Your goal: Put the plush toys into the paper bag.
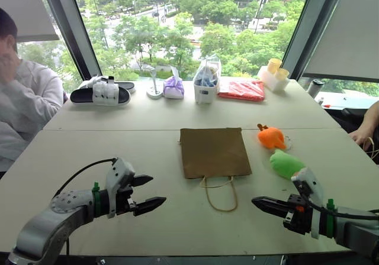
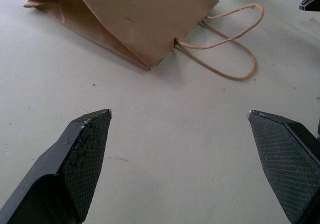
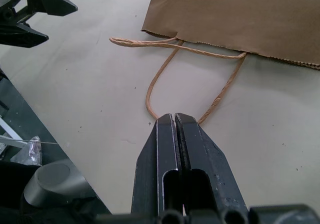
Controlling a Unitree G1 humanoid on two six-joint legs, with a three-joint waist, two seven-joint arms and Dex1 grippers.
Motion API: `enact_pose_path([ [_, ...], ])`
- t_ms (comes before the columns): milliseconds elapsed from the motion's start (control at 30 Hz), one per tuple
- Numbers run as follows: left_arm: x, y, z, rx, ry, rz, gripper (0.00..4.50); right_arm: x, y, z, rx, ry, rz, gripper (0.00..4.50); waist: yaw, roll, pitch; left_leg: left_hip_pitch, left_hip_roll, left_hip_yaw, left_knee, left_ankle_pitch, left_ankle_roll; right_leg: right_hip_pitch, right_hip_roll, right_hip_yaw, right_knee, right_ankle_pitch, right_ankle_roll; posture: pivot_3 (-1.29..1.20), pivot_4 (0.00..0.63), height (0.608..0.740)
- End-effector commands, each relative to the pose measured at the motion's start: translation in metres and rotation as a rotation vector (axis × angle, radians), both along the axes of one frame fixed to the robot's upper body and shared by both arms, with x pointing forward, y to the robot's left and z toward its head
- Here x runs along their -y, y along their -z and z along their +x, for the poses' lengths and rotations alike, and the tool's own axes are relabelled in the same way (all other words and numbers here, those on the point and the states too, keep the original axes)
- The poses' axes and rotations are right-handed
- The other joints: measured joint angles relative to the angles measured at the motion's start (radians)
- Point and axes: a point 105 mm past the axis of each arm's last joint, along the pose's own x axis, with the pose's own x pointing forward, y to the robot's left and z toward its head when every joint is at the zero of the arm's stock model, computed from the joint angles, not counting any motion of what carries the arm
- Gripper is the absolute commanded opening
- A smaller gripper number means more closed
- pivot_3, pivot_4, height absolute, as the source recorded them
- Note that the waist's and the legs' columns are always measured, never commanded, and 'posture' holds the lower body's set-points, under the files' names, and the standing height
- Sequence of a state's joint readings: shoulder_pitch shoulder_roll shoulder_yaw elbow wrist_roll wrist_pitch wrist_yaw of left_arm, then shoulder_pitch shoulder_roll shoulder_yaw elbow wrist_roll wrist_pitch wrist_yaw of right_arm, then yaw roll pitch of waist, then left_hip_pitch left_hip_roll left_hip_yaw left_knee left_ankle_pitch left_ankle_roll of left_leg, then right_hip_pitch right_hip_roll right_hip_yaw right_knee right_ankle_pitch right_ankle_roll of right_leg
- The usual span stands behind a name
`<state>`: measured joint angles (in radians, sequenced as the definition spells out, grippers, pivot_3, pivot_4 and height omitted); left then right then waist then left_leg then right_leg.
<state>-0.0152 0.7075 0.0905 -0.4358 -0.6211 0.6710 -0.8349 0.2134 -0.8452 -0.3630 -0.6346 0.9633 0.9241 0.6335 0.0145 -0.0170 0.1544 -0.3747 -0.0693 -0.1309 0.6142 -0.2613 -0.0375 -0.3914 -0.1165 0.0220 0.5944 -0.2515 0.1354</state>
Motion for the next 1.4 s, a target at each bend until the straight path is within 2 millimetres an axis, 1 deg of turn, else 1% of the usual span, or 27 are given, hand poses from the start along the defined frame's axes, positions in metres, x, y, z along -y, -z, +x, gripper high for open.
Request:
enact_pose_path([
  [33, 0.001, -0.015, 0.007, 0.052, -0.013, -0.045, 4.47, -0.003, -0.007, 0.003, 0.046, -0.013, 0.003, 0.0, 0.0, 0.0, 0.0, 0.0, 0.0, 0.0, 0.0, 0.0, 0.0, 0.0, 0.0, 0.0, 0.0, 0.0, 0.0, 0.0, 0.15, 0.74],
  [100, 0.001, -0.018, 0.009, 0.056, -0.021, -0.06, 4.47, -0.003, -0.008, 0.004, 0.048, -0.014, 0.003, 0.0, 0.0, 0.0, 0.0, 0.0, 0.0, 0.0, 0.0, 0.0, 0.0, 0.0, 0.0, 0.0, 0.0, 0.0, 0.0, 0.0, 0.15, 0.74],
  [400, -0.005, -0.019, 0.011, 0.066, -0.008, -0.009, 4.47, -0.003, -0.008, 0.004, 0.05, -0.008, 0.005, 0.0, 0.0, 0.0, 0.0, 0.0, -0.001, 0.0, 0.0, 0.0, 0.0, 0.0, 0.0, 0.0, 0.0, 0.0, 0.0, 0.0, 0.15, 0.74],
  [467, -0.006, -0.027, 0.017, 0.1, 0.013, 0.015, 4.47, -0.003, -0.009, 0.003, 0.052, -0.006, 0.007, 0.0, 0.001, 0.0, 0.0, 0.0, -0.001, 0.0, 0.0, 0.0, 0.0, 0.0, 0.0, 0.0, 0.0, 0.0, 0.0, 0.0, 0.15, 0.74],
  [500, -0.003, -0.033, 0.019, 0.131, 0.051, 0.038, 4.47, -0.003, -0.01, 0.003, 0.052, -0.002, 0.013, 0.0, 0.002, -0.001, 0.0, 0.0, -0.001, 0.0, 0.0, 0.0, 0.0, 0.0, 0.0, 0.0, 0.0, 0.0, 0.0, 0.0, 0.15, 0.74],
  [567, 0.007, -0.041, 0.023, 0.197, 0.151, 0.096, 4.47, -0.001, -0.009, 0.001, 0.045, 0.008, 0.024, 0.0, 0.006, -0.001, 0.0, 0.0, -0.002, 0.0, 0.001, 0.0, 0.0, 0.001, 0.0, -0.002, 0.0, 0.0, 0.0, 0.0, 0.15, 0.74],
  [600, 0.011, -0.042, 0.026, 0.225, 0.198, 0.13, 4.47, -0.001, -0.008, -0.001, 0.036, 0.006, 0.028, 0.0, 0.008, -0.001, 0.0, 0.0, -0.002, 0.0, 0.001, 0.0, 0.0, 0.001, 0.0, -0.002, 0.0, 0.0, 0.0, 0.0, 0.15, 0.74],
  [700, 0.028, -0.03, 0.03, 0.288, 0.369, 0.215, 4.47, -0.006, -0.007, -0.003, 0.031, -0.009, 0.02, 0.0, 0.013, 0.0, 0.0, 0.0, -0.003, 0.002, 0.001, 0.0, 0.0, 0.002, 0.0, -0.002, -0.001, 0.0, 0.0, 0.0, 0.15, 0.74],
  [767, 0.042, -0.024, 0.031, 0.312, 0.468, 0.211, 4.47, -0.007, -0.008, -0.003, 0.045, 0.012, 0.027, 0.0, 0.012, 0.0, 0.0, 0.0, -0.002, 0.004, 0.0, 0.0, 0.0, 0.001, 0.0, -0.001, 0.0, 0.0, 0.0, 0.0, 0.15, 0.74],
  [833, 0.055, -0.022, 0.037, 0.356, 0.542, 0.217, 4.47, -0.007, -0.007, -0.005, 0.054, 0.036, 0.03, 0.0, 0.018, 0.0, 0.0, 0.0, -0.002, 0.003, 0.0, 0.0, 0.0, 0.0, 0.0, -0.001, 0.0, 0.0, 0.0, 0.0, 0.15, 0.74],
  [933, 0.072, -0.02, 0.048, 0.414, 0.615, 0.23, 4.47, -0.008, -0.005, -0.008, 0.056, 0.062, 0.036, 0.0, 0.026, -0.001, 0.0, -0.001, -0.002, 0.002, 0.001, 0.0, 0.0, 0.0, 0.0, -0.001, 0.0, 0.0, 0.0, 0.0, 0.15, 0.74],
  [967, 0.081, -0.02, 0.05, 0.424, 0.641, 0.215, 4.47, -0.009, -0.004, -0.009, 0.056, 0.073, 0.038, 0.0, 0.026, -0.001, 0.0, -0.001, -0.002, 0.002, 0.001, 0.0, 0.0, 0.0, 0.0, -0.002, 0.0, 0.0, 0.0, 0.0, 0.15, 0.74],
  [1033, 0.101, -0.015, 0.052, 0.45, 0.709, 0.204, 4.47, -0.009, -0.003, -0.012, 0.056, 0.095, 0.043, 0.0, 0.028, -0.001, 0.0, 0.0, -0.003, 0.002, 0.001, 0.0, 0.0, 0.001, 0.0, -0.001, 0.0, 0.001, 0.001, 0.0, 0.15, 0.74],
  [1167, 0.131, -0.003, 0.053, 0.456, 0.785, 0.176, 4.47, -0.011, -0.001, -0.014, 0.062, 0.122, 0.046, 0.0, 0.022, -0.002, 0.0, -0.001, -0.004, 0.002, 0.002, 0.0, 0.001, 0.002, 0.0, -0.002, 0.0, 0.002, 0.004, 0.0, 0.15, 0.74],
  [1300, 0.147, 0.003, 0.054, 0.463, 0.819, 0.152, 4.47, -0.011, -0.001, -0.014, 0.068, 0.143, 0.044, 0.0, 0.021, -0.002, 0.0, 0.0, -0.003, 0.001, 0.002, 0.0, 0.001, 0.001, 0.002, -0.002, 0.002, 0.003, 0.005, 0.0, 0.15, 0.74],
  [1333, 0.15, 0.002, 0.055, 0.47, 0.819, 0.141, 4.24, -0.011, 0.0, -0.014, 0.069, 0.148, 0.043, 0.0, 0.022, -0.002, 0.0, 0.0, -0.002, 0.001, 0.002, 0.0, 0.001, 0.001, 0.002, -0.002, 0.002, 0.003, 0.005, 0.0, 0.15, 0.74],
  [1400, 0.153, 0.0, 0.06, 0.476, 0.802, 0.129, 3.63, -0.01, -0.001, -0.013, 0.081, 0.166, 0.04, 0.0, 0.024, -0.002, 0.0, 0.0, -0.003, 0.0, 0.002, 0.0, 0.001, 0.001, 0.002, -0.003, 0.002, 0.003, 0.005, 0.0, 0.15, 0.74],
])
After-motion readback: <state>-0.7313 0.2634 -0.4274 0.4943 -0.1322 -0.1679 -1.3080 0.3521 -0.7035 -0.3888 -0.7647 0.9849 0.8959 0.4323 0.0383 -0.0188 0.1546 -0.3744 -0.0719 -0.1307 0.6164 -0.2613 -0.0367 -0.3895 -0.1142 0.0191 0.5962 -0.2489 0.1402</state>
